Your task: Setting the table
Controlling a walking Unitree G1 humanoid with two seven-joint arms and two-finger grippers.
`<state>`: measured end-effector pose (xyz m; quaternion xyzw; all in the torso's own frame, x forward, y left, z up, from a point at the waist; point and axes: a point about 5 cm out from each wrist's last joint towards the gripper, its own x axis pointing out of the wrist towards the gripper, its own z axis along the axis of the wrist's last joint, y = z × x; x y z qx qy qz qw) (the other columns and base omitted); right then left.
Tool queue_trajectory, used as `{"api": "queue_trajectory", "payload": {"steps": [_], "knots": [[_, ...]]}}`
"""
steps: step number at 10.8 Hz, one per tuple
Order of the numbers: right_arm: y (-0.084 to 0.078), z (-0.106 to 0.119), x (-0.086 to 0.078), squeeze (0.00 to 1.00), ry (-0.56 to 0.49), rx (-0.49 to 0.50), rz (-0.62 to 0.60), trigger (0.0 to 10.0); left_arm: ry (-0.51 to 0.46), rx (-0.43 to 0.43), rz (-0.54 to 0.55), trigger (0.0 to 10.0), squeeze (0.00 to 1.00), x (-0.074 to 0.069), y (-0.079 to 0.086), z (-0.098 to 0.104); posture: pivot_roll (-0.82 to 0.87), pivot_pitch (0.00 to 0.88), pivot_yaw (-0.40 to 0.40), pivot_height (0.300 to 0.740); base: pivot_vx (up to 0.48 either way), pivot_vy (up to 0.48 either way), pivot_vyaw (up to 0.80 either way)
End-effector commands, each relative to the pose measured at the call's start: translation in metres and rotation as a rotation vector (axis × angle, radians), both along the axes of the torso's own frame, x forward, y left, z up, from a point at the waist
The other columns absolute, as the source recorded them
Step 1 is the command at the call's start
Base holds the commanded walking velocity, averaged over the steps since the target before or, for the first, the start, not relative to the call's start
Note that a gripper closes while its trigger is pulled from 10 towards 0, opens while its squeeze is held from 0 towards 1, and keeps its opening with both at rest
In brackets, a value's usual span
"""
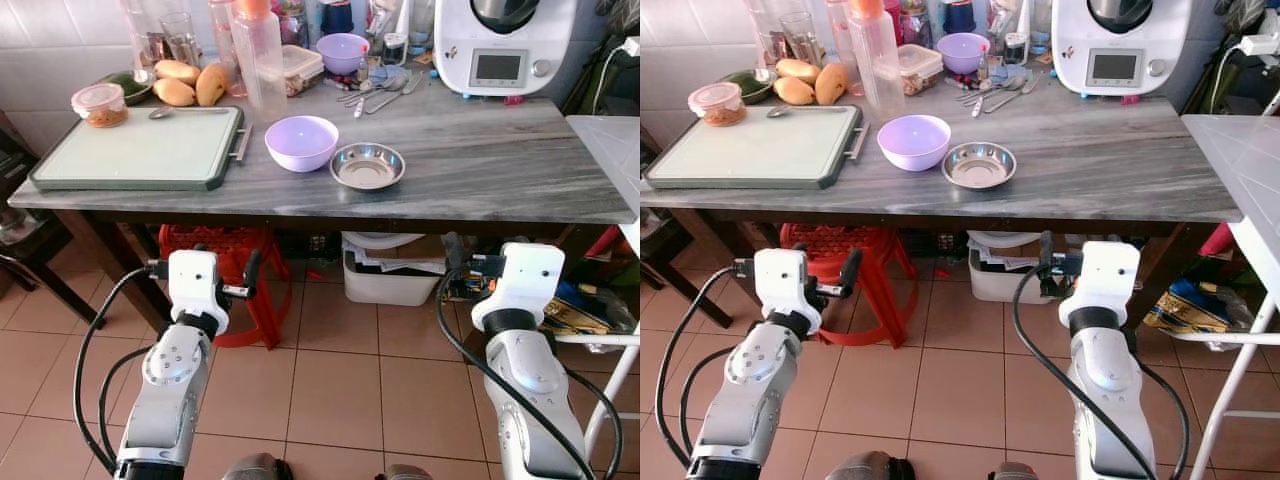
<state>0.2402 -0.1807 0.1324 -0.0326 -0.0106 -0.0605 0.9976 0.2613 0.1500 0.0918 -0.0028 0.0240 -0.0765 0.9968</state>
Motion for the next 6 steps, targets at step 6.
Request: {"api": "queue_trajectory", "payload": {"steps": [6], "knots": [[0.0035,0.0046,0.0006,0.00,-0.012,-0.002,0.014,10.0,-0.006,0.006,-0.001,10.0,0.00,0.0007,0.0030,0.0029,-0.06,0.000,0.062,0.740,0.000,0.000,0.00]]}}
